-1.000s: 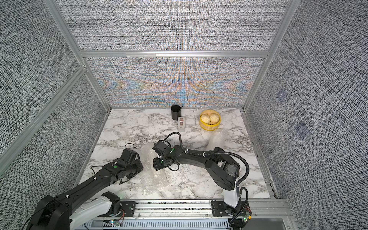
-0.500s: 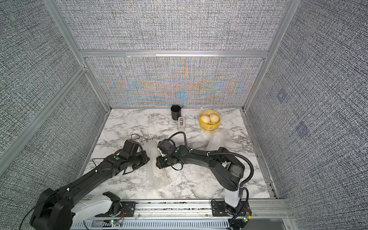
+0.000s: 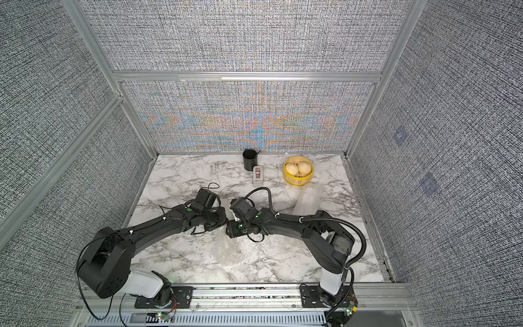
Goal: Wrap vases in bubble wrap
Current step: Wrap the vase in bubble wrap.
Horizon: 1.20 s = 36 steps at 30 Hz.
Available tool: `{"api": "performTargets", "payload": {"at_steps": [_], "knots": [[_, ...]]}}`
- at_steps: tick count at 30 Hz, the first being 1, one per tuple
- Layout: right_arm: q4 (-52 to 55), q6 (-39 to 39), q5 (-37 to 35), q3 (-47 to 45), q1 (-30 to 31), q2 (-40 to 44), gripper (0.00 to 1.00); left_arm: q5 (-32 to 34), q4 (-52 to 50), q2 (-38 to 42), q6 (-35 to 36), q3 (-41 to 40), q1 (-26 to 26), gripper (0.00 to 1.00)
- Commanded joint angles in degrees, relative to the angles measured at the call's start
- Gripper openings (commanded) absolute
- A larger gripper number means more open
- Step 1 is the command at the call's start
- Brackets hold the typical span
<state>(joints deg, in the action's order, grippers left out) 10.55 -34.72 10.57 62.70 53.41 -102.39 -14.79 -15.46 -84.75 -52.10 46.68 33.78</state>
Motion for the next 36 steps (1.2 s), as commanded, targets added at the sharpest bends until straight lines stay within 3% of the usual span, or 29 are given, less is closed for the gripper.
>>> {"api": "performTargets", "payload": {"at_steps": [1, 13, 19, 23, 30, 36], "knots": [[6.83, 0.6, -3.8, -1.69, 0.05, -0.49, 0.51, -0.23, 3.8, -1.55, 0.16, -0.65, 0.45, 0.0], [4.1, 1.92, -2.64, -5.2, -1.06, 7.01, 0.58, 3.64, 0.11, -0.2, 0.61, -5.24, 0.77, 0.0], [5.92, 3.15, 1.98, -3.74, -5.33, 10.03, 0.59, 3.61, 0.3, -0.53, 0.52, -5.77, 0.82, 0.0], [3.99, 3.65, 7.72, 0.93, -10.01, 5.01, 0.58, 3.46, 0.4, 0.02, 0.71, -5.55, 0.81, 0.0], [4.08, 5.65, 13.58, 13.12, -12.67, -4.98, 0.52, 3.99, 0.52, 2.09, 0.41, -6.84, 0.84, 0.0], [6.99, 7.55, 14.48, 21.21, -12.84, -11.7, 0.45, 3.18, 1.48, 1.68, 0.42, -6.78, 0.77, 0.0]]}}
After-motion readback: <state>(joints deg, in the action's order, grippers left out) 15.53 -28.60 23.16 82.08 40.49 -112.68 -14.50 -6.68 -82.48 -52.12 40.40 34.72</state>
